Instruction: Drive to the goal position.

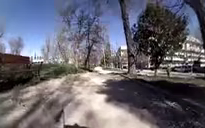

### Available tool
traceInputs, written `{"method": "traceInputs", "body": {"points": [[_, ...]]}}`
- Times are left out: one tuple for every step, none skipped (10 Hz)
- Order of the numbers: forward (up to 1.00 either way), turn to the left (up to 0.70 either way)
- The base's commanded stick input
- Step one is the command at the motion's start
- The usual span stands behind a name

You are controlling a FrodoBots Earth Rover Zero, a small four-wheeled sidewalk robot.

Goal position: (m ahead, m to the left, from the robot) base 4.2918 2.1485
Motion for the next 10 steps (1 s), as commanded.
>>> {"method": "traceInputs", "body": {"points": [[0.98, -0.02], [0.98, 0.00], [0.98, 0.00], [0.98, 0.00], [0.98, 0.00], [0.98, 0.00], [0.98, 0.00], [0.98, 0.00], [0.98, 0.00], [0.98, 0.05]]}}
